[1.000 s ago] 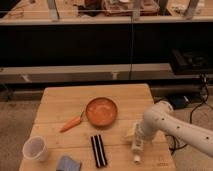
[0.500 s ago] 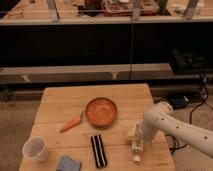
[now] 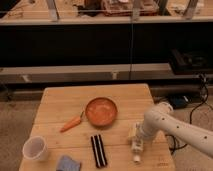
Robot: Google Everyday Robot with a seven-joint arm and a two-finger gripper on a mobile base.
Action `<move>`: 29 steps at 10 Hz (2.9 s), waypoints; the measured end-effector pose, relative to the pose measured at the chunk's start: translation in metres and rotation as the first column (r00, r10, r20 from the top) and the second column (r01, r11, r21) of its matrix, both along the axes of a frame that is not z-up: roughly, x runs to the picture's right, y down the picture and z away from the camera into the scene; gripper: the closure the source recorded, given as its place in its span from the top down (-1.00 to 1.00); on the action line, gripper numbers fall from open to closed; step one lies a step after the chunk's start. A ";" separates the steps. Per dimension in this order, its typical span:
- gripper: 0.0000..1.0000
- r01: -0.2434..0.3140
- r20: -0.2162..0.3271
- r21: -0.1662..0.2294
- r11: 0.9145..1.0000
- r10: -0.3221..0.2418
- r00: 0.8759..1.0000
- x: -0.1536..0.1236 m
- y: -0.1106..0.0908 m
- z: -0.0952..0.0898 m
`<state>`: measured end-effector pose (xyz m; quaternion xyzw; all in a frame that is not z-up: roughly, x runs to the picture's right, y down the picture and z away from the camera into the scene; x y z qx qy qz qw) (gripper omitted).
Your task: Place the bottle in the ceramic bowl
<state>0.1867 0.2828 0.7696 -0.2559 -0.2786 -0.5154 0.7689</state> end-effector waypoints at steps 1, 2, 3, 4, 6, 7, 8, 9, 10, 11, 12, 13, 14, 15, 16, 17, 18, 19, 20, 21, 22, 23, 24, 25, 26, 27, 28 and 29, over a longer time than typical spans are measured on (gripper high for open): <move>-0.06 -0.001 0.000 0.001 1.000 0.001 1.000 -0.001 0.000 0.001; -0.24 -0.002 -0.003 0.001 1.000 0.002 1.000 0.000 0.000 0.002; -0.35 -0.004 -0.003 0.001 1.000 0.004 1.000 0.001 0.000 0.002; -0.55 -0.003 -0.003 0.001 1.000 0.003 1.000 0.001 0.001 0.002; -0.88 -0.008 -0.005 -0.001 1.000 0.008 1.000 0.002 0.002 0.004; -0.91 -0.009 -0.008 0.003 1.000 0.009 1.000 0.004 0.000 0.006; -0.91 -0.009 -0.008 0.011 1.000 0.009 1.000 0.005 -0.004 0.006; -0.91 -0.009 -0.008 0.017 1.000 0.009 1.000 0.007 -0.007 0.007; -0.91 -0.009 -0.008 0.020 1.000 0.009 1.000 0.009 -0.008 0.007; -0.91 -0.007 -0.009 0.025 1.000 0.007 1.000 0.010 -0.010 0.007; -0.91 -0.010 -0.008 0.022 1.000 0.010 1.000 0.010 -0.009 0.007; -0.91 -0.011 -0.008 0.022 1.000 0.011 1.000 0.010 -0.009 0.007; -0.91 -0.011 -0.007 0.022 1.000 0.011 1.000 0.009 -0.009 0.007; -0.91 -0.011 -0.007 0.021 1.000 0.012 1.000 0.009 -0.009 0.007; -0.91 -0.011 -0.007 0.022 1.000 0.011 1.000 0.009 -0.009 0.007; -0.91 -0.011 -0.007 0.021 1.000 0.011 1.000 0.009 -0.009 0.007; -0.91 -0.011 -0.007 0.021 1.000 0.011 1.000 0.009 -0.009 0.007; -0.91 -0.011 -0.007 0.021 1.000 0.011 1.000 0.009 -0.009 0.007; -0.91 -0.011 -0.007 0.021 1.000 0.012 1.000 0.009 -0.009 0.007; -0.91 -0.011 -0.007 0.021 1.000 0.012 1.000 0.009 -0.009 0.007; -0.91 -0.011 -0.007 0.021 1.000 0.012 1.000 0.009 -0.009 0.007; -0.91 -0.011 -0.007 0.021 1.000 0.012 1.000 0.009 -0.009 0.007; -0.91 -0.011 -0.007 0.021 1.000 0.012 1.000 0.009 -0.009 0.007; -0.91 -0.011 -0.007 0.021 1.000 0.012 1.000 0.009 -0.009 0.007; -0.91 -0.011 -0.007 0.021 1.000 0.012 1.000 0.009 -0.009 0.007; -0.91 -0.012 -0.007 0.021 1.000 0.012 1.000 0.009 -0.009 0.007; -0.91 -0.011 -0.007 0.021 1.000 0.012 1.000 0.009 -0.009 0.007; -0.91 -0.011 -0.007 0.021 1.000 0.012 1.000 0.009 -0.009 0.007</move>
